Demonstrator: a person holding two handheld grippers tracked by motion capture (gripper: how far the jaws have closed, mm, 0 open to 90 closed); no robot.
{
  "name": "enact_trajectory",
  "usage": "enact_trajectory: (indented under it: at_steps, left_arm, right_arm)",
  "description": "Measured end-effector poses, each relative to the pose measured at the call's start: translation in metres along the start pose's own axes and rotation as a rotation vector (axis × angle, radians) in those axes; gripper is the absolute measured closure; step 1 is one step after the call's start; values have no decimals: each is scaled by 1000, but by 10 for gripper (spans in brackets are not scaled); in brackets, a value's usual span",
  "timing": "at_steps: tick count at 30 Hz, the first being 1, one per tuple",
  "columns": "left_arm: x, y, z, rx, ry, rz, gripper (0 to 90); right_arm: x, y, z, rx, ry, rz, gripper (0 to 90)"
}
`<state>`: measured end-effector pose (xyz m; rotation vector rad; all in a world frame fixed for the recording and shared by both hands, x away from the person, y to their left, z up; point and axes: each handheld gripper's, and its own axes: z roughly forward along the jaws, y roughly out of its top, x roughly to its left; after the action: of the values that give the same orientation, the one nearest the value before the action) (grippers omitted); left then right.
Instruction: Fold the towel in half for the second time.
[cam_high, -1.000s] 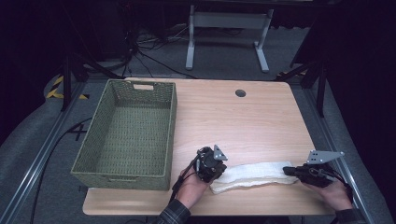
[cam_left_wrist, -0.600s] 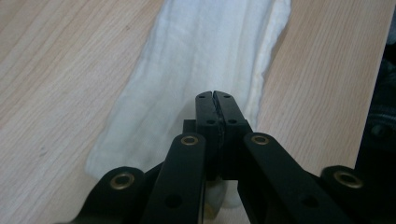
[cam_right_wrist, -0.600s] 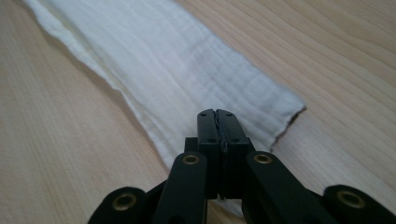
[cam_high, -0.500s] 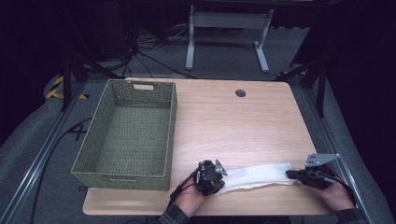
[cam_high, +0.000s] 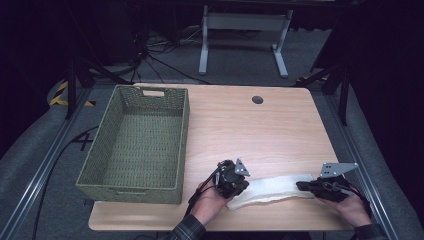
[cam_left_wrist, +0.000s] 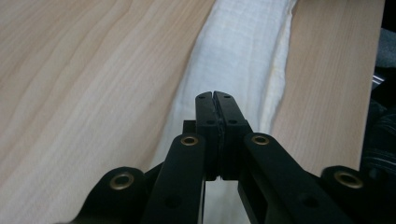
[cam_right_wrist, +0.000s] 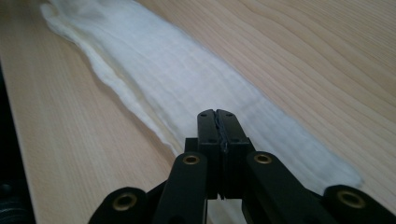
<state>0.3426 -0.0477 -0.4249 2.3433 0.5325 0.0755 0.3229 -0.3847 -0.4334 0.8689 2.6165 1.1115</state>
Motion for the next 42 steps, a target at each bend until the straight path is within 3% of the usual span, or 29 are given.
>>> enact_trajectory:
  at_steps: [4,6,11,13,17,30,42]
  left_arm:
    - [5,17,15,9,6,36,895]
    - [9,23,23,16,5,33,896]
    - [14,23,44,66,-25,14,895]
    - [13,22,47,74,-19,28,895]
    - [11,19,49,98,-16,37,895]
    - [11,11,43,91,-5,11,895]
    - [16,3,35,94,7,2,894]
  right_arm:
    - [10,7,7,-12,36,-22,896]
    - [15,10,12,-3,49,-38,896]
    - [26,15,28,43,67,-67,895]
    - [27,14,33,69,62,-78,896]
    - [25,15,37,82,56,-83,896]
    - [11,27,49,88,7,-52,896]
    - [-2,41,63,76,-10,-36,896]
